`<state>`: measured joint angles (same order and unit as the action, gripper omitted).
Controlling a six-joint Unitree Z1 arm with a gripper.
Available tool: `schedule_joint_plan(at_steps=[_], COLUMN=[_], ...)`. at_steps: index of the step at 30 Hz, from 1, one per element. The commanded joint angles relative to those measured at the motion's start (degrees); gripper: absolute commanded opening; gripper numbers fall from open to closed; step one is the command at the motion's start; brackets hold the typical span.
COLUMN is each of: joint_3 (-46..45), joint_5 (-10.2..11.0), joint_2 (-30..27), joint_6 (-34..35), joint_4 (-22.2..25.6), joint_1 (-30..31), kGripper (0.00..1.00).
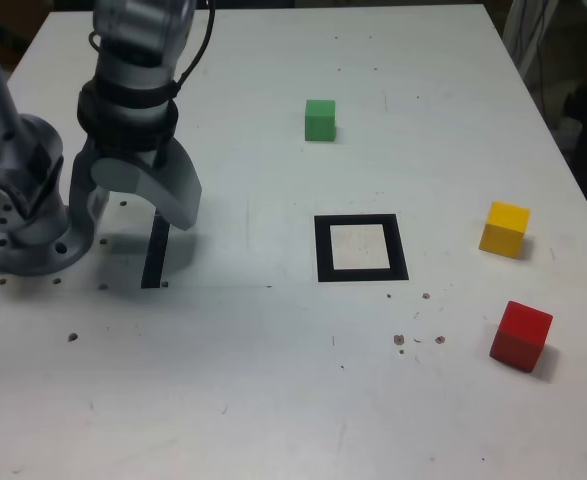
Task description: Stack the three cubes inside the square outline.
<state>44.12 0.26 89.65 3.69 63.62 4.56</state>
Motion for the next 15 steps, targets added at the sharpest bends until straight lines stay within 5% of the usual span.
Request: schedule_joint_plan(at_steps=[1,9,15], joint_3=[0.2,1.6,15.9], joint_5=[0.1,0.2,1.2], joint_2=[0.4,0.2,3.8], joint_6=[-0.1,0.0,1.5], joint_4=[0.2,0.6,2.9], joint_1=[-0.1,0.0,5.6], kGripper=[0.96,0.97,0.97])
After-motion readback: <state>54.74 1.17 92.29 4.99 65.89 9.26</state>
